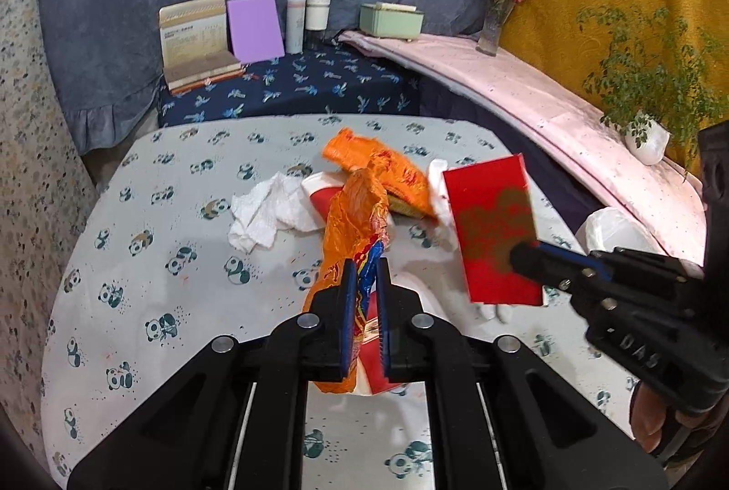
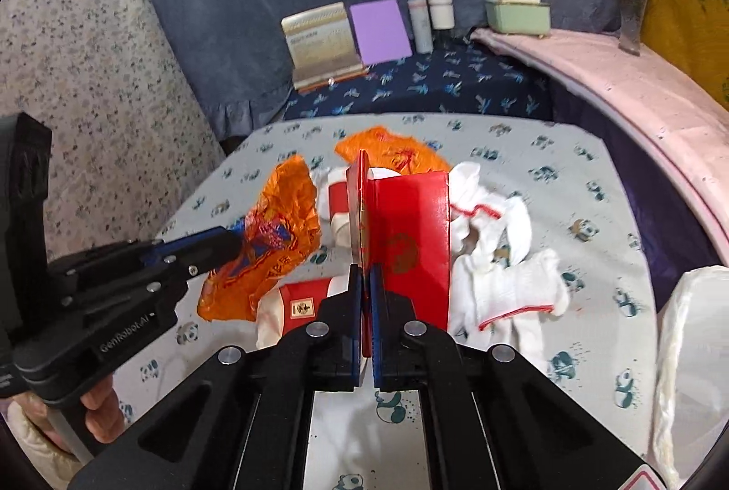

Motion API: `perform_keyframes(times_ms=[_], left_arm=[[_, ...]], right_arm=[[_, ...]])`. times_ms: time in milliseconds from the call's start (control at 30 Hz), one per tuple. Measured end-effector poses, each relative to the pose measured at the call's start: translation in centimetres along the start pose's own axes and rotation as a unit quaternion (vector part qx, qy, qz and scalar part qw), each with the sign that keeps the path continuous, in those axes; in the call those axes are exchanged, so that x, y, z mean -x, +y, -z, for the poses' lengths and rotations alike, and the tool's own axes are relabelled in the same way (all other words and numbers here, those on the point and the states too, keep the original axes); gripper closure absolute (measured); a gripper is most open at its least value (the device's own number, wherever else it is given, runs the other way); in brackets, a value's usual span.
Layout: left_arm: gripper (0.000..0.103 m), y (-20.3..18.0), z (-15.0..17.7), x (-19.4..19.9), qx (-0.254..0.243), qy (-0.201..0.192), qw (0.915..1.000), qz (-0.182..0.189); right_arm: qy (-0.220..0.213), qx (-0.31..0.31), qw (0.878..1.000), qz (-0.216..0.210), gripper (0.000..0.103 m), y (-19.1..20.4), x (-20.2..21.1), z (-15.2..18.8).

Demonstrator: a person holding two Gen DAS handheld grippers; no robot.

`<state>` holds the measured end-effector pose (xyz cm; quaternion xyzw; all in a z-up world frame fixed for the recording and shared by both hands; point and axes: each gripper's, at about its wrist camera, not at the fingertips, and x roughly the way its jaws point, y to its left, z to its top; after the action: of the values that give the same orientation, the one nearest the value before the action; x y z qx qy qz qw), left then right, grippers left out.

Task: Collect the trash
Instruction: 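Carry the wrapper and envelope in both grippers over the trash bin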

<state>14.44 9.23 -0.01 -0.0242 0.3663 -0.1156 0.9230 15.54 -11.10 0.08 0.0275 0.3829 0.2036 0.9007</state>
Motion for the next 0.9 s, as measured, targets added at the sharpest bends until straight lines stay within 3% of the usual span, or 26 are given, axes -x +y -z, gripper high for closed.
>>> perform_keyframes(times_ms=[433,900], left_arm=[[0.095,-6.9,-2.2,2.6,-0.033,-0.034,0.998,0.042],[0.095,-19.8,-1.7,0.9,-0.104,-0.014,0.9852,0.135]], right_arm=[[-0.062,-0.059,0.995,0.051,0.1,-5.0,8.3,0.0],[-0.09,-0.138,0.977,0.135,0.1,-15.2,15.9,5.3]])
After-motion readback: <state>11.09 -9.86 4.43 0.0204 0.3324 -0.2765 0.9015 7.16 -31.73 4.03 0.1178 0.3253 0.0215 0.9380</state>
